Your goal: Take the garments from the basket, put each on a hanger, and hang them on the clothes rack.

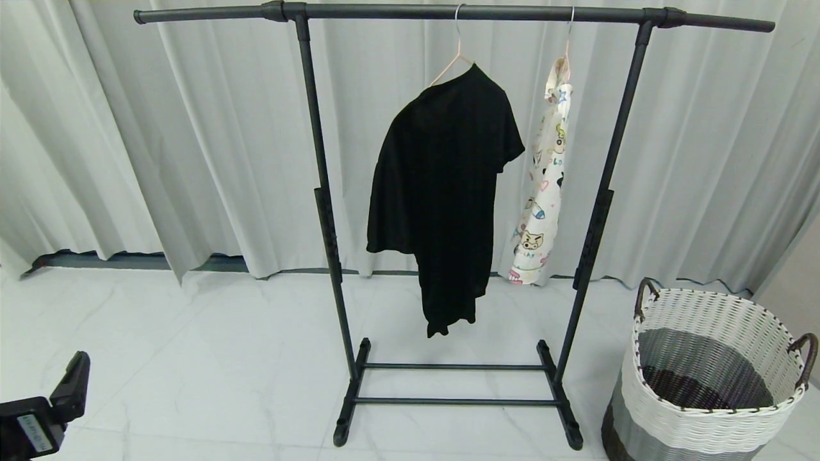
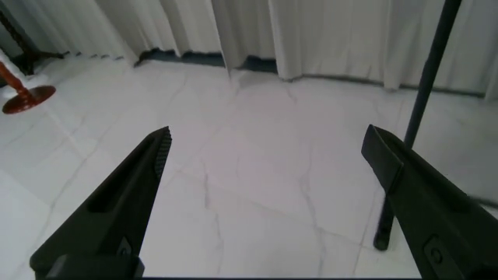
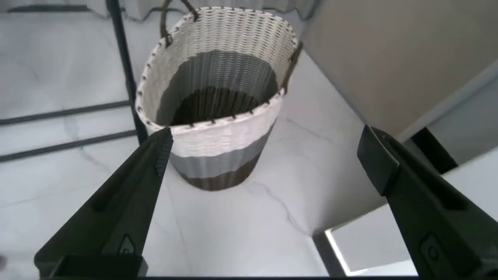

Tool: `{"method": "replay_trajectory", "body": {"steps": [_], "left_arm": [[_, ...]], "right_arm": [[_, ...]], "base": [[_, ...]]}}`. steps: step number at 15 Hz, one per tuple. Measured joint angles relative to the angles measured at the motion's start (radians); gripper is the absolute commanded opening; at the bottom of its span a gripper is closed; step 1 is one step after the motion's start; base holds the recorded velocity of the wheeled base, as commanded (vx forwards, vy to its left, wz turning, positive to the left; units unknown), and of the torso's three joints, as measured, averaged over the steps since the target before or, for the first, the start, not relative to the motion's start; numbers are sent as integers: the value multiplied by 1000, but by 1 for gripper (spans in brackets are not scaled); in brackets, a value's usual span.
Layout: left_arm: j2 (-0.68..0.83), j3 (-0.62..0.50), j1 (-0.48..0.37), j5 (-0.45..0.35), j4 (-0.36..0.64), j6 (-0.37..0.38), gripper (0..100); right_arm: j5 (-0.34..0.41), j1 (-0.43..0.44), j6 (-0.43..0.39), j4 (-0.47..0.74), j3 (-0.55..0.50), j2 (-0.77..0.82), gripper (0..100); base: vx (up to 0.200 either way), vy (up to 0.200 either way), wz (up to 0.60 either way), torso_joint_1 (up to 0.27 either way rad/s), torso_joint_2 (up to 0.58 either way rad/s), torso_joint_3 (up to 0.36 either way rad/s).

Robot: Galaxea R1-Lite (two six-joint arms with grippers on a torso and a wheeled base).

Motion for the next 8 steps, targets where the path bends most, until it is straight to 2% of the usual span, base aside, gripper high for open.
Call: {"method": "replay_trajectory", "body": {"steps": [2,4,8], "left_arm": [[-127,4,1,73,86,0,100],[-294,4,2,131,220,9,100],[-691,5,-8,176,498,120,100]], "right_arm": [[0,-15,-11,-28,135,-157,100],[2,-23,-17,-39,234,-294,100],[-1,-26,-22,-47,352,-521,100]], "base": [[0,0,0,0,0,0],[0,0,0,0,0,0],[0,0,0,0,0,0]]}}
